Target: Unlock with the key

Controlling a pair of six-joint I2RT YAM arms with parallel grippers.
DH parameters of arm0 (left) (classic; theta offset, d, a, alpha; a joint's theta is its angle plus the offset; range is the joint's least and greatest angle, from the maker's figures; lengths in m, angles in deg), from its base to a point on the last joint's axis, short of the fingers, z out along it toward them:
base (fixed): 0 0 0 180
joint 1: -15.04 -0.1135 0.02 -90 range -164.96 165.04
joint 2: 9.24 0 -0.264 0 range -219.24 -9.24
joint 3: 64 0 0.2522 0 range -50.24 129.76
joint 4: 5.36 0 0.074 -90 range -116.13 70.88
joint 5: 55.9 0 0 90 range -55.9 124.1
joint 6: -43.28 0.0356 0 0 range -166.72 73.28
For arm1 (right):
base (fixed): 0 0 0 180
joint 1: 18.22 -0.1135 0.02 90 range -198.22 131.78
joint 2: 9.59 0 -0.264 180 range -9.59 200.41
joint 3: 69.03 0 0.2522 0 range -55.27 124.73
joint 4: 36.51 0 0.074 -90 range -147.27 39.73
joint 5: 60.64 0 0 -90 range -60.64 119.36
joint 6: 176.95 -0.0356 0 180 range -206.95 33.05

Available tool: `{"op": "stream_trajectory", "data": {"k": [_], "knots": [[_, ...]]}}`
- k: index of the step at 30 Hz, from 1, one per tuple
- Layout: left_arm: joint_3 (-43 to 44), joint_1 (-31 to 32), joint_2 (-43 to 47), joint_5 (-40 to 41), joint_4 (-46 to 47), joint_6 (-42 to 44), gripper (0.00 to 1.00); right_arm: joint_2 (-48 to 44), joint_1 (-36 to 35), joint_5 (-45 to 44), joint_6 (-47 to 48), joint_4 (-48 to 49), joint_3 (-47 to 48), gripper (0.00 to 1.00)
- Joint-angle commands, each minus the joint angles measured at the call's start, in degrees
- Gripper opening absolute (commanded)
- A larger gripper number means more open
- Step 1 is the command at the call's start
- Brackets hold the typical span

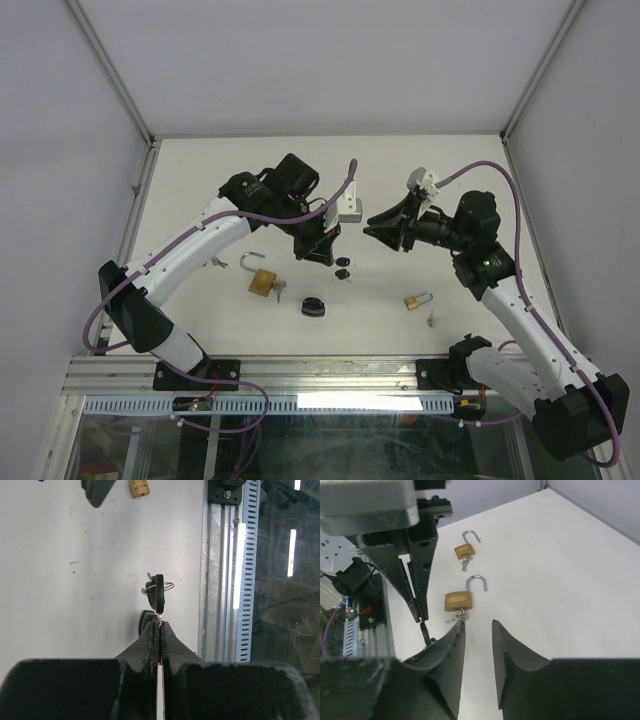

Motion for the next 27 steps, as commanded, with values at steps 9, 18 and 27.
{"op": "stream_trajectory", "data": {"k": [9,18,27], "knots": [[3.97,-0.34,1.26,1.97,5.26,-0.15,0.0,4.43,0.69,13.5,0.25,-2.62,1.65,0.78],[6.25,-0.36,-0.21,-0.84,5.19,-0.11,0.0,4.43,-6.17,9.66,-0.79,4.13,-1.52,0.66],[6.95,-0.25,-0.58,-1.24,5.22,0.06,0.0,7.72,-7.0,9.55,-2.02,5.23,0.03,0.25]]}}
